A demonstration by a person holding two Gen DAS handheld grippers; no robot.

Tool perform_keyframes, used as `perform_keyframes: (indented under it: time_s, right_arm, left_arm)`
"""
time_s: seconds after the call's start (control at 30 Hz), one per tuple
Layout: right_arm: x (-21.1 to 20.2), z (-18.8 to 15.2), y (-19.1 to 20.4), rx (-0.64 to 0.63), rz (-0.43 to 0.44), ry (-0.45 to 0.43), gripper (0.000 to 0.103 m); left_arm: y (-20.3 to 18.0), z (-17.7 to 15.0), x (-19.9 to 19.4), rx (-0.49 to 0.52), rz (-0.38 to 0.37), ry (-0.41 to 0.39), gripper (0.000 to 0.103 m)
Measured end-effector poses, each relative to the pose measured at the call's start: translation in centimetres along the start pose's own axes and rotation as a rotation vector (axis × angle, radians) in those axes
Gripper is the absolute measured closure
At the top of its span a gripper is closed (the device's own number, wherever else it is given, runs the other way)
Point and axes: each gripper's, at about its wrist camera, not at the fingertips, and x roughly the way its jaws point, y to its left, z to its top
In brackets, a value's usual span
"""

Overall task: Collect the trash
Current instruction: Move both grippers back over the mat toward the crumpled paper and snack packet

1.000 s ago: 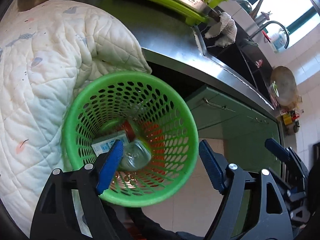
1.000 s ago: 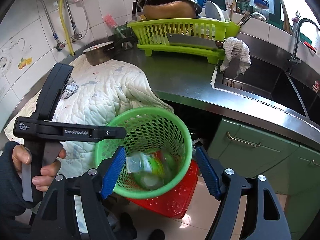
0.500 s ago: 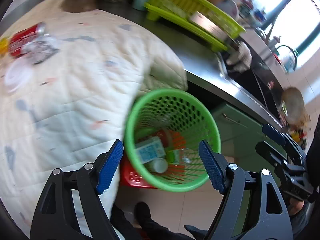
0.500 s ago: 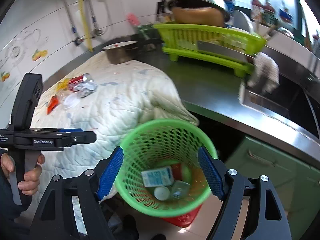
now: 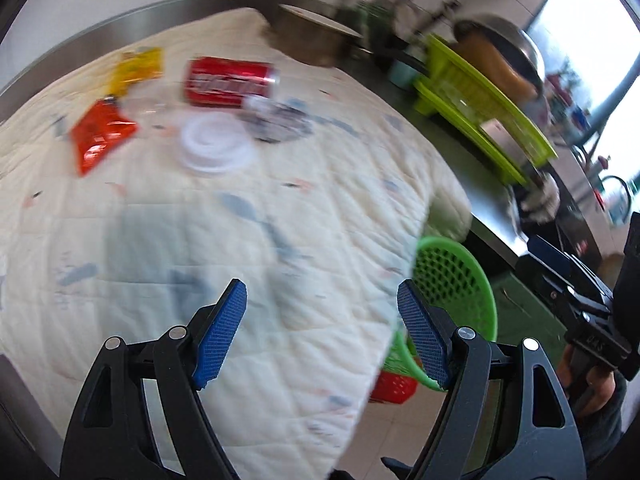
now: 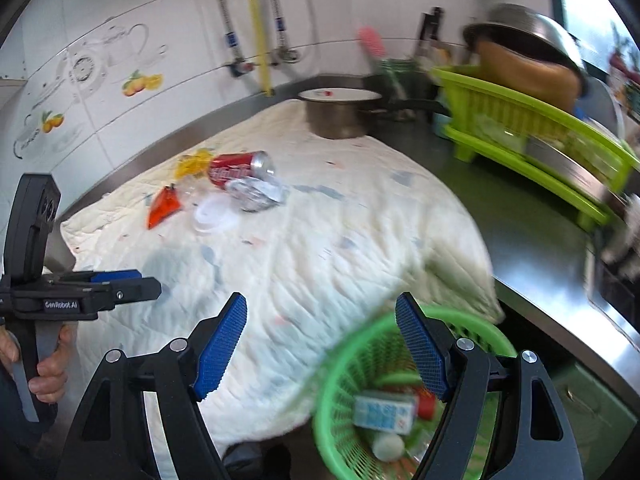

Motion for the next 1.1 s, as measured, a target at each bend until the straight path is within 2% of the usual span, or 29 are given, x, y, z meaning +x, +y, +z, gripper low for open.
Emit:
perform_keyframes:
  time_s: [0.23,0.37,0.6,0.9,1.1]
  right_arm:
    - [5.3,4.0,3.0,-0.016,0.087,0.010,0.029]
    - [8.5,5.9,4.3,-0.008,0.116,0.024,0.023]
    - [14.1,8.7,6.1,0.008,0.151,0.053,0.022]
    - [20.4,10.7,6.9,0.003,0.118,0.102,0.022]
    - [24.0,11.1,6.8,0.008,0.116,0.145,0.022]
  left_arm:
    - [5.1,0.8,-1.3,-0.085,0.054,-0.035,0.026]
    - [7.9,1.6,-1.8,-0.139,0.086,-0.054,0.024]
    - [12.8,3.3,-2.5,-0.216,0.145,-0.079,0.021]
    - [18.3,5.5,-2.9,-0.299,0.203,-0.098,0.018]
    - [20.5,7.5,-1.6,-0.366,0.226,-0.098,0.014]
